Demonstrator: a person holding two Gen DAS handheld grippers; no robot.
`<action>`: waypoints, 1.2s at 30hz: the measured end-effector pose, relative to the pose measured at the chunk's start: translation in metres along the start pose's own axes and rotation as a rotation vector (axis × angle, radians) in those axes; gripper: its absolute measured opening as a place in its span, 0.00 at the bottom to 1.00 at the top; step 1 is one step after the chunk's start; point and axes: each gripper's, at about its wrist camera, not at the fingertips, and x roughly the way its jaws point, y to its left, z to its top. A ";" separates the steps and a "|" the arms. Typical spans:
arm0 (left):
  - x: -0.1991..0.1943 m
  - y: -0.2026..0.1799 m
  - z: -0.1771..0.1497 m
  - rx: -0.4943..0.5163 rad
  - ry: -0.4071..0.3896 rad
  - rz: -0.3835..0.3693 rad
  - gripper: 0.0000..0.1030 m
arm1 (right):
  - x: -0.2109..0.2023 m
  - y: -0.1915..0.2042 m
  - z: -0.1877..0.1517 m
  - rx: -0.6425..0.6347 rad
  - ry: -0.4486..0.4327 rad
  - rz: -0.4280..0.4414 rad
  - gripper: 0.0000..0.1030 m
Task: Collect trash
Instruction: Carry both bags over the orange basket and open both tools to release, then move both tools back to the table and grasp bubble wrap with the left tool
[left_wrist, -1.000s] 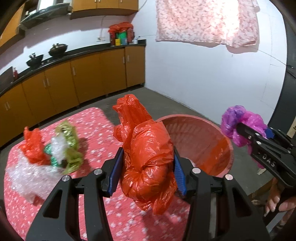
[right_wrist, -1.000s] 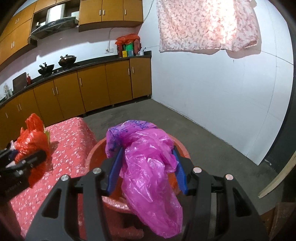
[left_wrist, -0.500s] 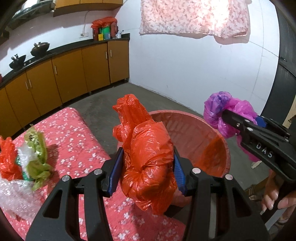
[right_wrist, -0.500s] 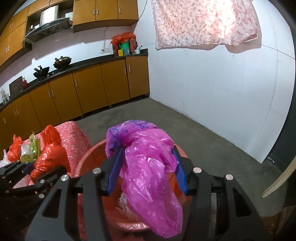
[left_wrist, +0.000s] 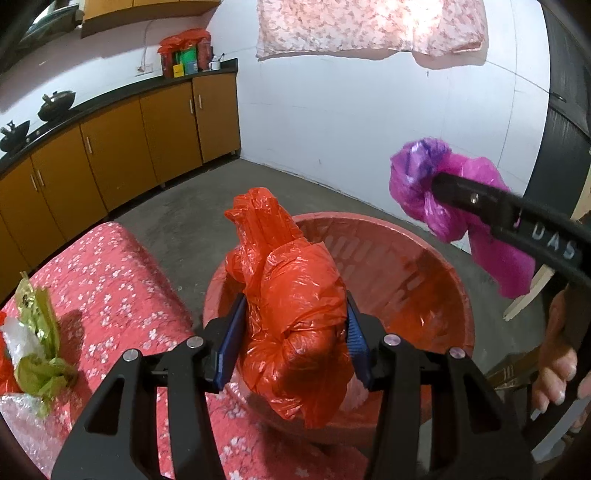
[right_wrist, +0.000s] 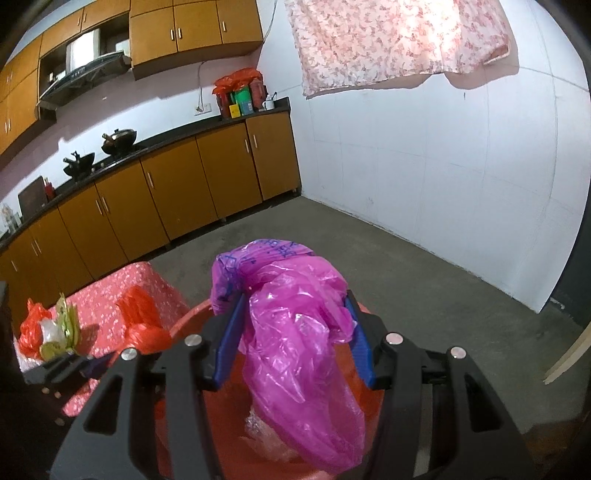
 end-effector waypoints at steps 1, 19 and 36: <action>0.003 0.000 0.000 -0.002 0.005 -0.001 0.51 | 0.001 -0.001 0.001 0.010 -0.001 0.009 0.54; -0.033 0.042 -0.027 -0.138 0.011 0.097 0.68 | -0.015 -0.002 -0.019 -0.024 0.004 -0.019 0.66; -0.160 0.149 -0.110 -0.356 -0.065 0.502 0.80 | -0.039 0.134 -0.060 -0.245 0.053 0.213 0.66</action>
